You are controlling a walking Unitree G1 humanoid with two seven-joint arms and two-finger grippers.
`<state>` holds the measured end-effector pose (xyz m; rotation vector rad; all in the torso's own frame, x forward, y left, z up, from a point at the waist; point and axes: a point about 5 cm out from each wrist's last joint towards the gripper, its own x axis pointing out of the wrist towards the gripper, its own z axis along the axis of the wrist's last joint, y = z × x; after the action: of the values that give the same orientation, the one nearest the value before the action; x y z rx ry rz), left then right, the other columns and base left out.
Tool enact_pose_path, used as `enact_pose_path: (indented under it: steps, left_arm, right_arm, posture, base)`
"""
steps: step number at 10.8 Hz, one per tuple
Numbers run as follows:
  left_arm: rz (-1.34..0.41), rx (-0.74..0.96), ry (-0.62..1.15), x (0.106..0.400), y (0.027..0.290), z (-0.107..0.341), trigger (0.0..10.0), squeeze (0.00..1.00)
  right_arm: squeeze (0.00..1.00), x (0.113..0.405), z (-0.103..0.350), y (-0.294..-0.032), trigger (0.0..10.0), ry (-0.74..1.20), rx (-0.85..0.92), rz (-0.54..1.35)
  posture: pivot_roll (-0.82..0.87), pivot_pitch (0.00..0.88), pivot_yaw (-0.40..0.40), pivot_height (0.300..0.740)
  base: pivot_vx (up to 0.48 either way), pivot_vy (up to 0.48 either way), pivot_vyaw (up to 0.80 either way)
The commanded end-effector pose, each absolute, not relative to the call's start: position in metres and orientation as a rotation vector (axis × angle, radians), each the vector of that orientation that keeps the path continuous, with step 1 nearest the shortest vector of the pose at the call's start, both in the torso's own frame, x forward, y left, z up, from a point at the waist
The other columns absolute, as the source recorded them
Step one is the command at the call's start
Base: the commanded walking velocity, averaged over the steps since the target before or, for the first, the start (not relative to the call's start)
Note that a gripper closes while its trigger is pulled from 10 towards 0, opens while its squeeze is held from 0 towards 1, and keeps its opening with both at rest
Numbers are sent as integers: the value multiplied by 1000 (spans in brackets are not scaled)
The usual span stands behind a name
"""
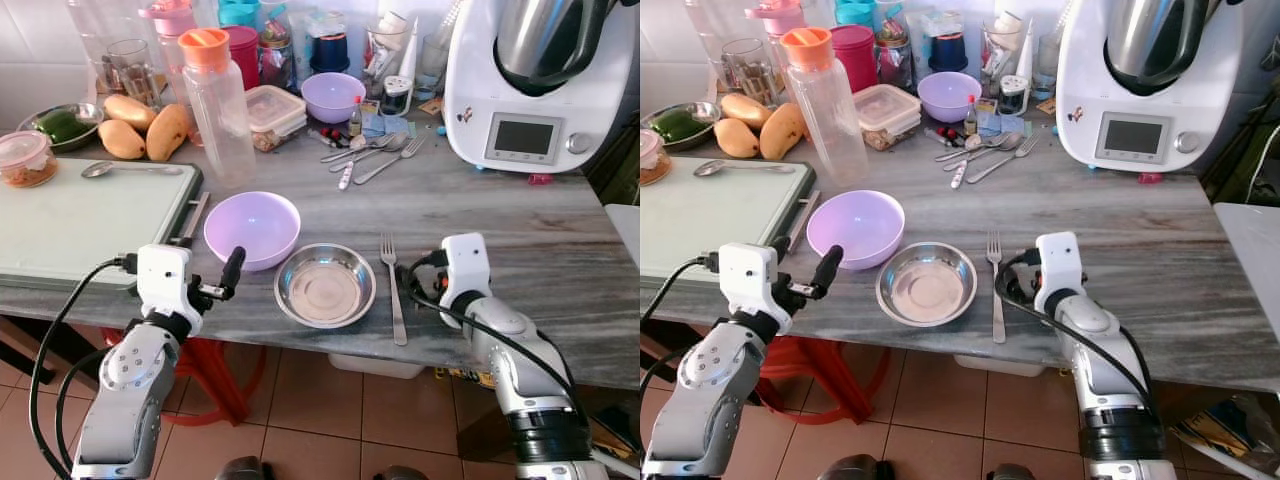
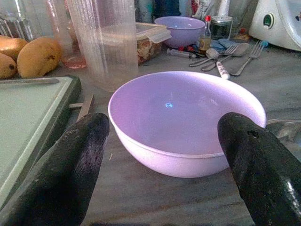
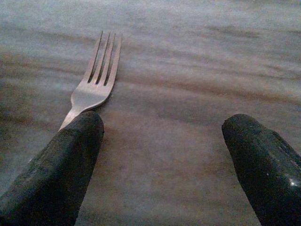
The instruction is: Setting the table
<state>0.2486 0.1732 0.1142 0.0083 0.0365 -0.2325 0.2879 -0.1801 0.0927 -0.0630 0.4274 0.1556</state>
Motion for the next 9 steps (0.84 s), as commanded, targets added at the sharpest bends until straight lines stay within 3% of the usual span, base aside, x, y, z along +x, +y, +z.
enact_pose_path:
  steps: [1, 5, 6, 9]
  left_arm:
    - [-223, 18, 36, 250, 175, 115, 10000, 0]
    - [-216, 19, 34, 251, 175, 114, 10000, 0]
    - [-166, 28, 20, 257, 178, 116, 10000, 0]
    - [-41, 48, 6, 271, 180, 119, 10000, 0]
  right_arm:
    - [0, 286, 101, -191, 10000, 408, -59, 100]
    - [0, 266, 117, -219, 10000, 342, -103, -49]
    - [0, 259, 135, -219, 10000, 192, -111, -123]
    - [0, 257, 147, -183, 10000, 29, -166, -32]
  posture:
    - [-24, 0, 33, 740]
    - [-36, 0, 37, 740]
    - [-30, 0, 24, 740]
    - [-41, 0, 8, 740]
  base:
    - [0, 0, 0]
    - [0, 0, 0]
    - [0, 0, 0]
    - [0, 0, 0]
